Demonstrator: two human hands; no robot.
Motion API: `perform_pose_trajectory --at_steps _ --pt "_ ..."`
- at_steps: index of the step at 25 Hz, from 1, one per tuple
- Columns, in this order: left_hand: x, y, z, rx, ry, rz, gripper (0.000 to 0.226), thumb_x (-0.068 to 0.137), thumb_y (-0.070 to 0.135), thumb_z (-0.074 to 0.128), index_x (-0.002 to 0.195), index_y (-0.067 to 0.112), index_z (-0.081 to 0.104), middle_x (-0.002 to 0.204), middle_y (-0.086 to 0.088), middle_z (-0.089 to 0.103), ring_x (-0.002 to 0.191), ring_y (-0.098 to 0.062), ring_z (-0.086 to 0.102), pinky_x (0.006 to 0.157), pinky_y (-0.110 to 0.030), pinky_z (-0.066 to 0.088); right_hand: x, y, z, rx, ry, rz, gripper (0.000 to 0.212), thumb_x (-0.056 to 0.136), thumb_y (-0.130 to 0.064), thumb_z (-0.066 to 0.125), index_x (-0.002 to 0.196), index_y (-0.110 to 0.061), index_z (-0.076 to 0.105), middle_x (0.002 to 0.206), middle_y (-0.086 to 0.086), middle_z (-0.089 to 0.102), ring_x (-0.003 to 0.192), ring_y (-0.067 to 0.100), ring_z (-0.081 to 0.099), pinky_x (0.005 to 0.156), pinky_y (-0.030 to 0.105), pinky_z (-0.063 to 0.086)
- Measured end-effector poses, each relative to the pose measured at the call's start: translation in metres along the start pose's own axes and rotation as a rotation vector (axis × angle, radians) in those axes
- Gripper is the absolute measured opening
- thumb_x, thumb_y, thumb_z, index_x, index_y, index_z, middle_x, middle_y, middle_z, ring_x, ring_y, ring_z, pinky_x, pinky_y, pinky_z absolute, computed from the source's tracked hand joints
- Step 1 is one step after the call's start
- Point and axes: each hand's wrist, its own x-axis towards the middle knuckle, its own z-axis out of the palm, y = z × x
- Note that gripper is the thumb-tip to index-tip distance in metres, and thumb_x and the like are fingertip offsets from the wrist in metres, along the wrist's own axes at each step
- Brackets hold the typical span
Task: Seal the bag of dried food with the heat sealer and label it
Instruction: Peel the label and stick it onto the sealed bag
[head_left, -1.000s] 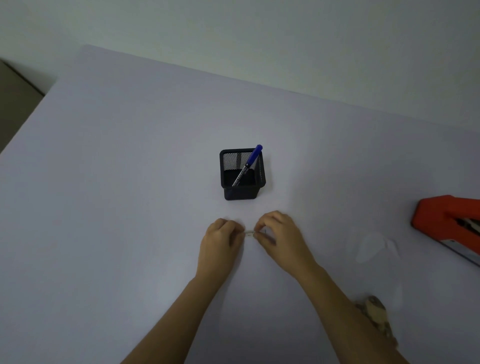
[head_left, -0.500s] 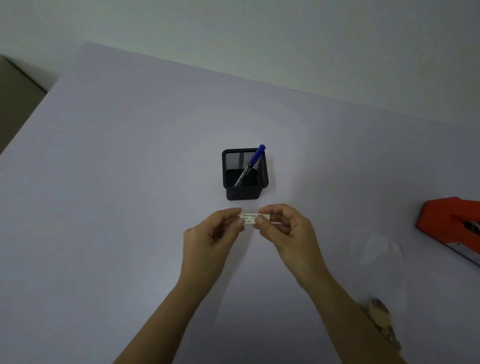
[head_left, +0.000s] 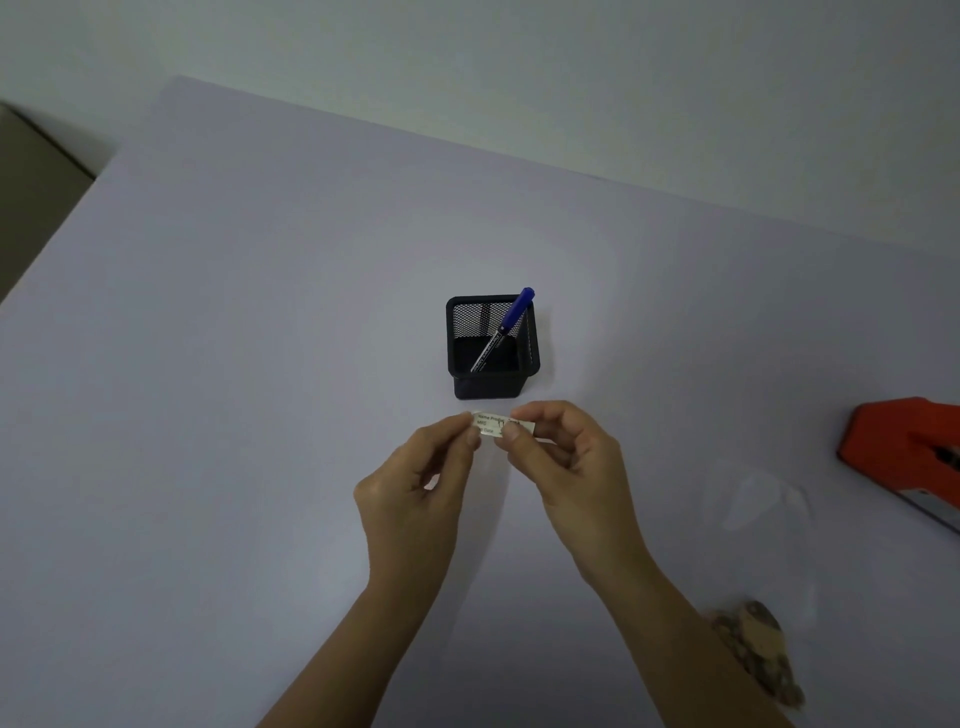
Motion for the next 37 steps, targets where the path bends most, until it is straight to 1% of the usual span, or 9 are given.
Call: perform_pose_trajectory --at_steps 5,8,12,16,19,21,26,30,37 --pt "0.001 -0.001 0.001 0.060 -0.007 0.101 0.021 0.080 0.014 0.066 0.101 0.013 0.068 0.094 0.008 0.068 0.087 -0.006 0.064 0.077 -0.007 0.050 -0.001 -0.002 -0.001 0.009 -0.016 -0.033 0.008 0.083 -0.017 0.066 0.090 -0.022 0.065 0.087 -0.005 0.072 0.080 0.007 0.070 0.070 0.015 0.054" --pt "0.006 0.008 0.000 -0.137 -0.080 -0.164 0.010 0.082 0.030 0.063 0.092 0.031 0.064 0.086 0.024 0.069 0.080 -0.008 0.067 0.071 -0.011 0.052 0.000 -0.001 -0.004 -0.053 -0.026 -0.079 0.009 0.082 -0.018 0.067 0.088 -0.024 0.064 0.083 -0.011 0.071 0.078 0.004 0.069 0.066 0.012 0.052" --pt "0.011 0.010 0.001 -0.204 -0.163 -0.330 0.010 0.087 0.023 0.056 0.088 0.031 0.061 0.084 0.018 0.068 0.080 -0.007 0.064 0.070 -0.013 0.053 -0.001 0.000 -0.009 -0.130 -0.078 -0.180 0.008 0.083 -0.020 0.066 0.089 -0.025 0.064 0.083 -0.010 0.071 0.076 0.004 0.068 0.065 0.011 0.050" --pt "0.014 0.010 0.001 -0.064 -0.201 -0.253 0.022 0.091 0.013 0.053 0.080 0.032 0.053 0.094 0.014 0.056 0.088 0.004 0.055 0.072 -0.005 0.045 -0.001 -0.003 -0.011 -0.030 -0.209 -0.174 0.013 0.088 -0.034 0.057 0.101 -0.030 0.059 0.091 -0.010 0.071 0.085 0.012 0.069 0.075 0.021 0.055" --pt "0.016 0.012 -0.001 -0.078 -0.243 -0.236 0.025 0.091 0.009 0.053 0.077 0.030 0.053 0.095 0.013 0.049 0.090 0.005 0.051 0.073 -0.004 0.043 0.002 -0.002 -0.012 0.149 -0.214 -0.087 0.022 0.096 -0.010 0.044 0.111 -0.025 0.051 0.098 -0.009 0.069 0.083 0.013 0.069 0.077 0.020 0.053" --pt "0.016 0.011 -0.003 -0.102 -0.261 -0.171 0.023 0.090 0.012 0.055 0.078 0.031 0.055 0.095 0.013 0.049 0.090 0.005 0.050 0.072 -0.007 0.044 0.004 -0.001 -0.012 0.091 -0.219 -0.084 0.033 0.092 0.001 0.049 0.112 -0.026 0.049 0.105 -0.011 0.064 0.077 0.010 0.067 0.072 0.019 0.053" --pt "0.017 0.005 -0.002 -0.061 -0.253 -0.082 0.011 0.084 0.024 0.055 0.081 0.035 0.056 0.100 0.016 0.046 0.094 0.008 0.048 0.071 -0.006 0.043 0.007 0.006 -0.011 -0.098 -0.281 -0.091 0.035 0.076 -0.034 0.063 0.111 -0.030 0.057 0.104 0.001 0.067 0.091 0.016 0.066 0.084 0.031 0.055" --pt "0.015 -0.003 -0.003 -0.032 -0.243 -0.020 0.008 0.084 0.013 0.062 0.084 0.020 0.061 0.098 0.016 0.046 0.091 0.008 0.047 0.067 -0.005 0.042 0.007 0.010 -0.009 -0.134 -0.257 -0.130 0.028 0.076 -0.036 0.063 0.104 -0.030 0.061 0.111 -0.004 0.062 0.095 0.014 0.065 0.087 0.034 0.055" --pt "0.017 -0.005 -0.004 -0.003 -0.225 0.001 0.004 0.083 0.027 0.061 0.083 0.025 0.058 0.093 0.016 0.048 0.086 0.004 0.050 0.065 -0.006 0.043 0.011 0.020 -0.007 -0.087 -0.187 -0.127 0.015 0.074 -0.035 0.066 0.082 -0.022 0.066 0.094 -0.006 0.066 0.090 0.019 0.065 0.083 0.035 0.056"
